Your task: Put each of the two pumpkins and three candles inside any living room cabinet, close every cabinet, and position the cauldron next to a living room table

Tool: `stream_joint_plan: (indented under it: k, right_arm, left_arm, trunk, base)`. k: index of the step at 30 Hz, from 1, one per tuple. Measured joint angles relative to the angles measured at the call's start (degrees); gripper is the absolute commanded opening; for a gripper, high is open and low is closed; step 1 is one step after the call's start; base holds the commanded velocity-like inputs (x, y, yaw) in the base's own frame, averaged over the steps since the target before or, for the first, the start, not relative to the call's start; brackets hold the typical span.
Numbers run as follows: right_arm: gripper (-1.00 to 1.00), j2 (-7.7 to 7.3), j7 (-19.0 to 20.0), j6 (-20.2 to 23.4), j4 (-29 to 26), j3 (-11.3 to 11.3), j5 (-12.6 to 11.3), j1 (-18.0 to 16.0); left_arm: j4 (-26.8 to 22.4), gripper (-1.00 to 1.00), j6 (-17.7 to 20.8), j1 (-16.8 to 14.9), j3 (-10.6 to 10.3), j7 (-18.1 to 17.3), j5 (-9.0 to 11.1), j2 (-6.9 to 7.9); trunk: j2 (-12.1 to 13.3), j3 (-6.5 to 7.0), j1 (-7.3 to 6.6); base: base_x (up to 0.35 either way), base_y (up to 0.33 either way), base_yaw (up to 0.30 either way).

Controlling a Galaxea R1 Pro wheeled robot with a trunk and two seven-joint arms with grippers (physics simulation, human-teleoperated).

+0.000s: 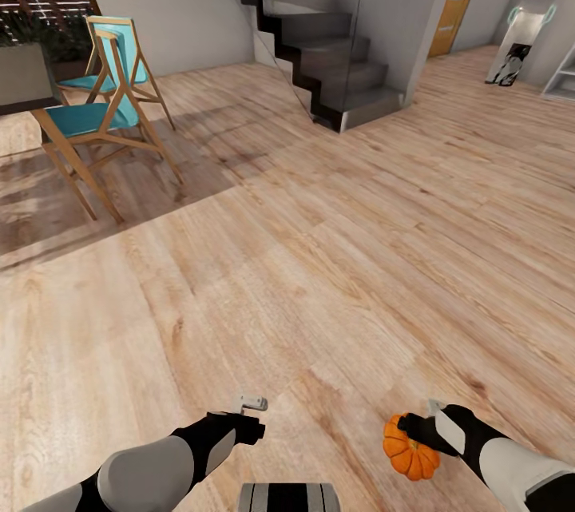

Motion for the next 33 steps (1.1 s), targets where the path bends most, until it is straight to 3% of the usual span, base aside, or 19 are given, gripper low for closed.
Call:
stream_joint_plan:
  k: [10,23,25,29,30,33]
  right_arm:
    - [1.00,0.05,0.4,-2.0,0.0,0.3,0.1,0.0]
    - [1.00,0.01,0.4,-2.8,0.0,0.3,0.0,0.0]
    - [1.00,0.04,0.6,-2.7,-0.1,-0.1,-1.5,0.0]
    - [1.00,0.07,0.3,-2.8,-1.1,-0.3,-0.5,0.0]
    - [-1.00,0.07,0.3,-2.8,-1.1,-0.3,-0.5,0.0]
    - [-1.00,0.11,0.1,-2.8,-1.2,-0.3,-0.3,0.0]
  left_arm:
    - [0.0,1.00,-0.2,0.0,0.0,0.0,0.0,0.00]
    - [0.0,1.00,-0.2,0.0,0.0,0.0,0.0,0.00]
    - [0.0,1.00,-0.2,0.0,0.0,0.0,0.0,0.00]
    - [0.0,1.00,-0.2,0.0,0.0,0.0,0.0,0.00]
    - [0.0,1.00,-0.2,0.0,0.0,-0.1,0.0,0.00]
    - [0.0,1.00,-0.2,0.0,0.0,-0.1,0.0,0.00]
  trunk:
    - [0.0,0.00,0.00]
    - [-0.2,-2.87,0.34]
    - [-0.2,-3.31,0.37]
    - [-0.2,-3.98,0.10]
    - [-0.2,-3.98,0.10]
    - [-0.2,-3.98,0.08]
  base:
    - [0.000,0.000,0.000]
    - [0.000,0.000,0.000]
    - [0.000,0.000,0.000]
    - [0.000,0.000,0.000]
    - [0.000,0.000,0.000]
    - [0.000,0.000,0.000]
